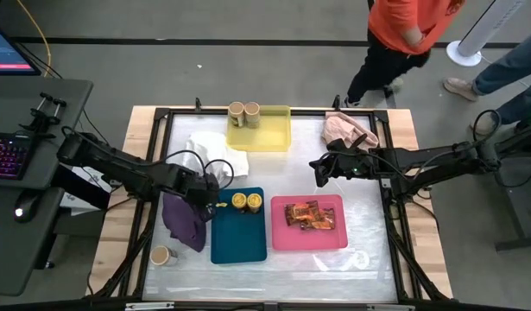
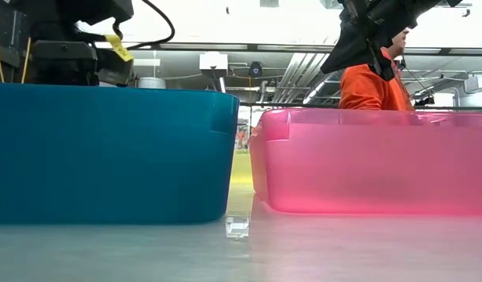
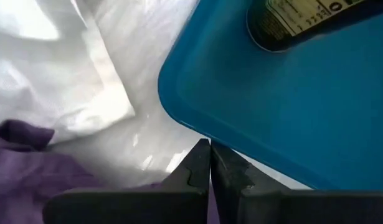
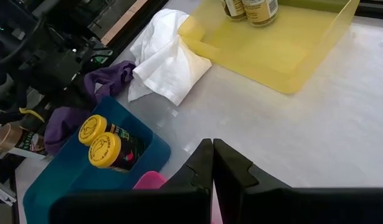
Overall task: Sort spices by type
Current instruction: Adjust the blue bin, then put the golden seasoning bottle into the yellow bin aligned with the other golden seasoning bottles
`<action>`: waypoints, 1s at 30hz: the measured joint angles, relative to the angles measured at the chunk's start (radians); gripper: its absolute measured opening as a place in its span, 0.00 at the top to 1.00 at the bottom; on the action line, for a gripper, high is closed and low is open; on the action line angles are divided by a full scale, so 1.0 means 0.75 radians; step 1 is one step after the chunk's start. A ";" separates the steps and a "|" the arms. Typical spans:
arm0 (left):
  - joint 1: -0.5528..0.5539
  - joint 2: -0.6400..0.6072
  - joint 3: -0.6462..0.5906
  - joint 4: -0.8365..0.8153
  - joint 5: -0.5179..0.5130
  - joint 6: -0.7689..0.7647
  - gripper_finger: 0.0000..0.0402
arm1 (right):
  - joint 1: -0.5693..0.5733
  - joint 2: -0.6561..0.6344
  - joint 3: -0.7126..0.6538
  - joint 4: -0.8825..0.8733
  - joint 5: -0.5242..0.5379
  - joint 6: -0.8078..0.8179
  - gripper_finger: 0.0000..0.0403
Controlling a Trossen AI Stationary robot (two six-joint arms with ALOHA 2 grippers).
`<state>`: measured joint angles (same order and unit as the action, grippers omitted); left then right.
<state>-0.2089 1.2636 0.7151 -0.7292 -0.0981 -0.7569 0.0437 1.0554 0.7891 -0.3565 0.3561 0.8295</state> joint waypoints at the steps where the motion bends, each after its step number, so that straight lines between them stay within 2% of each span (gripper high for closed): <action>1: 0.000 0.000 0.000 0.002 -0.010 0.000 1.00 | 0.000 0.000 0.000 0.000 0.000 0.000 1.00; 10: 0.058 0.000 0.000 0.077 -0.100 0.087 1.00 | 0.000 0.000 0.000 0.001 0.000 0.000 1.00; 15: 0.111 0.000 0.001 0.080 -0.106 0.151 1.00 | 0.000 0.000 0.000 0.001 0.000 0.000 1.00; 21: 0.137 -0.014 0.131 -0.223 -0.093 0.204 1.00 | 0.000 0.000 0.000 0.001 0.000 0.000 1.00; 26: 0.037 -0.120 0.250 -0.358 -0.081 0.230 1.00 | 0.000 0.000 0.000 0.002 0.016 -0.001 1.00; 30: -0.129 -0.267 0.274 -0.361 0.003 0.117 1.00 | 0.000 0.000 0.000 0.002 0.017 -0.001 1.00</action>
<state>-0.3058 1.0632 0.9207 -1.0000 -0.0962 -0.6691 0.0437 1.0554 0.7891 -0.3551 0.3688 0.8289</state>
